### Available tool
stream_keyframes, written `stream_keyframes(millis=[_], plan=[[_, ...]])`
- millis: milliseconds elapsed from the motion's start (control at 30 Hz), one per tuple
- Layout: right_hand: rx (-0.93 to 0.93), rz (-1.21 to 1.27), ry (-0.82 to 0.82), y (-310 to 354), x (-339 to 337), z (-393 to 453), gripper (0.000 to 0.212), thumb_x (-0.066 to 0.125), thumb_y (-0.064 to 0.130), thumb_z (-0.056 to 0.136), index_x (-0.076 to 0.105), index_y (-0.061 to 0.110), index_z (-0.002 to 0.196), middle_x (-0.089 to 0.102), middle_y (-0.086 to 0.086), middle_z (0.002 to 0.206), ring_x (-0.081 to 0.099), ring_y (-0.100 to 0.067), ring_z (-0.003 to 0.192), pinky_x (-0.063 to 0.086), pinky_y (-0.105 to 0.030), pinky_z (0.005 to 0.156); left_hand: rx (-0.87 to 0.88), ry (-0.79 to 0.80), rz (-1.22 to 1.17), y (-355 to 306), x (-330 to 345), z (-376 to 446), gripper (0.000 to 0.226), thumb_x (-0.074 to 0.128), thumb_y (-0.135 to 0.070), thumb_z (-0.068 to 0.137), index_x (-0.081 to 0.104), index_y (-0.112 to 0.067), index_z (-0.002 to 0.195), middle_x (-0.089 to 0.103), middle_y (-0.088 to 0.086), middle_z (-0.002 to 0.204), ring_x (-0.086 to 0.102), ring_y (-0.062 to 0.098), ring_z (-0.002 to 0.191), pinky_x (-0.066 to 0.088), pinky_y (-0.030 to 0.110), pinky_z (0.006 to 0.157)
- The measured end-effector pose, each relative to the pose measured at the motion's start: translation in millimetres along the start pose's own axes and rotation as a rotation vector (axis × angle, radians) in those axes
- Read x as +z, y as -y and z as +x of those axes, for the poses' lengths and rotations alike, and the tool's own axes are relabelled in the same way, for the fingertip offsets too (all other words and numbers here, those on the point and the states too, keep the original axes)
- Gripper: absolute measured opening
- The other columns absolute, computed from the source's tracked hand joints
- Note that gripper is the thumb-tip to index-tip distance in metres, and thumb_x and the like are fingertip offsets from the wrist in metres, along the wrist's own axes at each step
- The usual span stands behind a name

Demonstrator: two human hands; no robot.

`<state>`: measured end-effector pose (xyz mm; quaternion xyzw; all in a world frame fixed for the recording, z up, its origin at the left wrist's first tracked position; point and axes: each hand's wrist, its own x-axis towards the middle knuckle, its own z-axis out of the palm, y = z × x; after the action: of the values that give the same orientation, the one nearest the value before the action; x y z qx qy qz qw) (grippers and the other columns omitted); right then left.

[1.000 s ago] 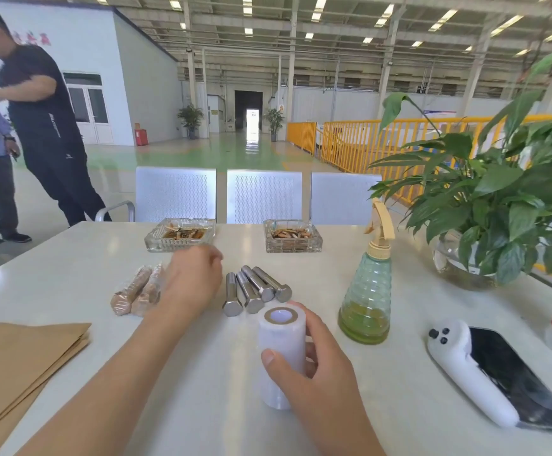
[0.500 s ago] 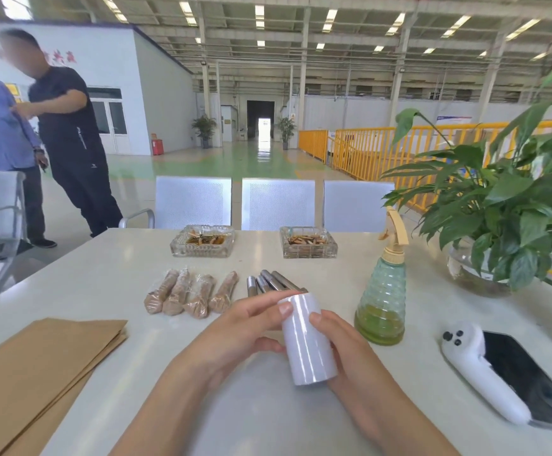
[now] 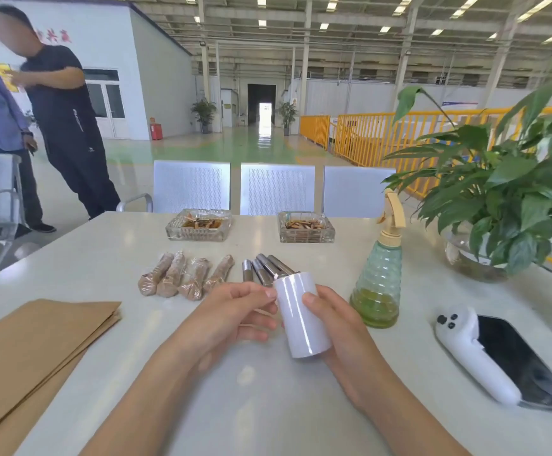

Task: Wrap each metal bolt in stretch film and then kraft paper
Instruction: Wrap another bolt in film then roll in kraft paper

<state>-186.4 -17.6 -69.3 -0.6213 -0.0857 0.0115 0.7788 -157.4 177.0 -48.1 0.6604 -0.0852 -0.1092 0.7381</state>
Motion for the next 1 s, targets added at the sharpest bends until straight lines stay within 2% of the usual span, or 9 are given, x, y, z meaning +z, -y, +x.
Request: stream_keyframes(millis=[100,167,300,433,500,567,633,767,1000], plan=[[-0.050,-0.074,-0.012,-0.6,3.0,-3.3,0.038,0.069,0.042,0.086,0.071,0.027,0.121,0.075,-0.002,0.116,0.069,-0.014,0.104,0.050,-0.031,0.088,-0.018,0.053,0.002,-1.8,-2.2,-2.3,0.011,0.070,-0.020,0.094,0.071,-0.010,0.091,0.065,0.009,0.085,0.064,0.019,0.068,0.055,0.029,0.059],[-0.058,-0.083,-0.016,0.5,3.3,-4.1,0.038,0.069,0.042,0.086,0.072,0.027,0.120,0.075,-0.002,0.115,0.069,-0.014,0.103,0.050,-0.031,0.087,-0.006,0.078,0.011,-3.7,-2.3,-2.6,0.007,0.070,-0.016,0.094,0.069,-0.012,0.088,0.062,0.010,0.083,0.061,0.019,0.066,0.055,0.028,0.060],[0.007,0.077,-0.087,2.8,-0.1,-2.5,0.038,0.069,0.039,0.092,0.070,0.020,0.124,0.074,-0.012,0.115,0.073,-0.037,0.105,0.054,-0.051,0.094,-0.001,0.094,-0.019,-6.0,-2.2,-3.7,0.004,0.066,-0.015,0.082,0.062,-0.015,0.082,0.059,0.011,0.081,0.059,0.021,0.066,0.054,0.029,0.060],[0.068,0.254,-0.153,8.7,-8.3,-0.3,0.034,0.060,0.033,0.099,0.067,0.010,0.123,0.075,-0.016,0.106,0.075,-0.032,0.087,0.061,-0.038,0.070,0.030,0.051,-0.031,-7.7,-5.5,-3.0,0.016,0.060,-0.012,0.094,0.063,-0.017,0.079,0.063,0.010,0.087,0.063,0.022,0.069,0.055,0.030,0.059],[0.041,0.223,-0.152,8.4,-9.9,-0.3,0.033,0.062,0.032,0.098,0.068,0.012,0.123,0.075,-0.015,0.106,0.075,-0.031,0.087,0.059,-0.038,0.071,0.039,0.043,-0.019,-7.7,-2.3,-4.0,0.021,0.062,-0.029,0.098,0.067,-0.018,0.081,0.064,0.009,0.088,0.063,0.023,0.069,0.055,0.031,0.058],[0.001,0.163,-0.134,6.6,-9.1,-0.6,0.031,0.064,0.033,0.097,0.069,0.019,0.124,0.075,-0.012,0.111,0.074,-0.032,0.094,0.056,-0.042,0.079,0.045,0.055,0.026,-6.7,2.7,-5.9,0.031,0.068,-0.050,0.090,0.069,-0.019,0.085,0.066,0.006,0.087,0.063,0.023,0.069,0.054,0.031,0.058],[-0.014,0.111,-0.123,4.8,-8.1,-1.4,0.033,0.070,0.036,0.092,0.069,0.026,0.123,0.075,-0.009,0.116,0.073,-0.031,0.103,0.053,-0.044,0.086,0.054,0.060,0.064,-5.0,6.8,-7.3,0.041,0.071,-0.058,0.084,0.067,-0.017,0.089,0.066,0.005,0.087,0.064,0.021,0.070,0.055,0.030,0.058],[-0.013,0.034,-0.084,3.8,-5.1,-2.9,0.042,0.072,0.044,0.081,0.069,0.033,0.122,0.075,-0.002,0.117,0.071,-0.019,0.105,0.052,-0.035,0.082,0.082,0.054,0.067,-4.8,9.3,-8.4,0.038,0.075,-0.049,0.085,0.068,-0.014,0.096,0.067,0.005,0.090,0.064,0.019,0.072,0.055,0.029,0.060],[-0.040,-0.002,-0.058,6.0,-3.9,-4.7,0.041,0.073,0.044,0.080,0.069,0.036,0.120,0.076,0.000,0.113,0.072,-0.016,0.100,0.052,-0.033,0.081,0.083,0.037,0.051,-4.3,3.4,-6.1,0.029,0.073,-0.028,0.090,0.073,-0.003,0.104,0.073,0.012,0.094,0.065,0.017,0.069,0.056,0.027,0.061]])
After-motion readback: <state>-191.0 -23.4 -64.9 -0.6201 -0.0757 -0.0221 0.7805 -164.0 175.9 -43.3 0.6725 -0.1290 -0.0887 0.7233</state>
